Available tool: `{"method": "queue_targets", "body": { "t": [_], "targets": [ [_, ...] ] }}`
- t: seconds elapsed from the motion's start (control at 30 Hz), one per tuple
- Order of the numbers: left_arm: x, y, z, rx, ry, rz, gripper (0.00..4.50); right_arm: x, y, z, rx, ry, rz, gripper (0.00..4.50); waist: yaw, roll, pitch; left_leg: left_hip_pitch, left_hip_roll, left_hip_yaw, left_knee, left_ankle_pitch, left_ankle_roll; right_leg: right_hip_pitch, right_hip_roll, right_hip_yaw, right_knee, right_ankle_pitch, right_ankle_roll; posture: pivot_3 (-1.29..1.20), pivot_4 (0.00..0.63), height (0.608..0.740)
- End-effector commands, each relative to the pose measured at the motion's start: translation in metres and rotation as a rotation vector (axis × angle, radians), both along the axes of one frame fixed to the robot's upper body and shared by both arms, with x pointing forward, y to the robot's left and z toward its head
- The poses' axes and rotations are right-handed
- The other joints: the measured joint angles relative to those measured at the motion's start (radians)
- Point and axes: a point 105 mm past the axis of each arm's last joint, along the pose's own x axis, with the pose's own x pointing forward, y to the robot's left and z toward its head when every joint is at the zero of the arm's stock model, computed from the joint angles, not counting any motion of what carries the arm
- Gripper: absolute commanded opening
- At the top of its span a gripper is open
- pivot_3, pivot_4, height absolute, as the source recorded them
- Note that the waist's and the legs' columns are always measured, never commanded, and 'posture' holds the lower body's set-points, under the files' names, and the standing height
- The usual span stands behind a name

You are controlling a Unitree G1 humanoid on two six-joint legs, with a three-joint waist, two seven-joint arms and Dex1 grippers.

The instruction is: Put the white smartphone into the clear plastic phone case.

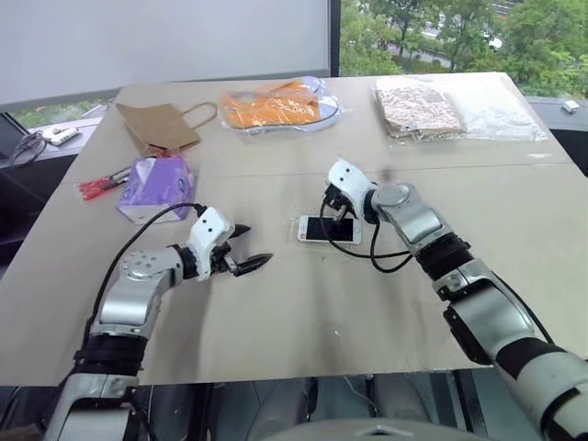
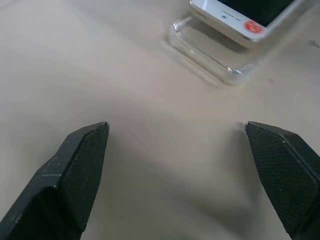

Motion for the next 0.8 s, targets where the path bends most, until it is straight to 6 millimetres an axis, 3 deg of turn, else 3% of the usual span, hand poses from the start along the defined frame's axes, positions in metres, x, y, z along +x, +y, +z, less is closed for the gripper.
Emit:
{"method": "queue_targets", "body": {
  "t": [0.03, 0.23, 0.4, 0.63, 0.8],
  "targets": [
    [0.017, -0.005, 0.015, 0.023, -0.09, 0.041, 4.5, -0.008, 0.011, 0.015, 0.003, -0.048, 0.09, 0.08, 0.0, 0.0, 0.0, 0.0, 0.0, 0.0, 0.001, 0.0, 0.0, 0.0, 0.0, 0.0, 0.0, 0.0, 0.0, 0.0, 0.15, 0.74],
    [0.032, -0.015, 0.014, 0.077, -0.111, 0.048, 4.5, -0.016, 0.009, 0.011, -0.012, -0.035, 0.117, 0.08, -0.001, 0.0, 0.0, 0.0, 0.0, 0.0, 0.001, 0.0, 0.0, 0.0, 0.0, 0.0, 0.001, 0.0, 0.0, 0.0, 0.15, 0.74],
    [0.033, -0.002, 0.007, 0.11, -0.085, 0.08, 4.5, -0.024, 0.01, 0.01, -0.032, -0.035, 0.148, 0.08, -0.002, 0.0, 0.0, 0.0, 0.0, 0.0, 0.001, 0.0, 0.0, 0.0, 0.0, 0.0, 0.001, 0.0, 0.0, 0.0, 0.15, 0.74],
    [0.018, -0.02, 0.003, 0.047, -0.053, -0.014, 4.5, -0.025, 0.005, 0.008, -0.065, -0.057, 0.137, 0.08, -0.002, 0.0, 0.0, 0.0, 0.0, 0.0, 0.002, 0.0, 0.0, 0.0, 0.0, 0.0, 0.001, 0.0, 0.0, 0.0, 0.15, 0.74],
    [0.009, -0.028, 0.004, 0.023, -0.045, -0.049, 4.5, -0.02, -0.003, 0.018, -0.059, -0.124, 0.115, 0.08, 0.002, 0.0, 0.0, 0.0, 0.0, 0.0, 0.002, 0.0, 0.0, 0.0, 0.0, 0.0, 0.001, 0.0, 0.0, 0.0, 0.15, 0.74]
  ]
}}
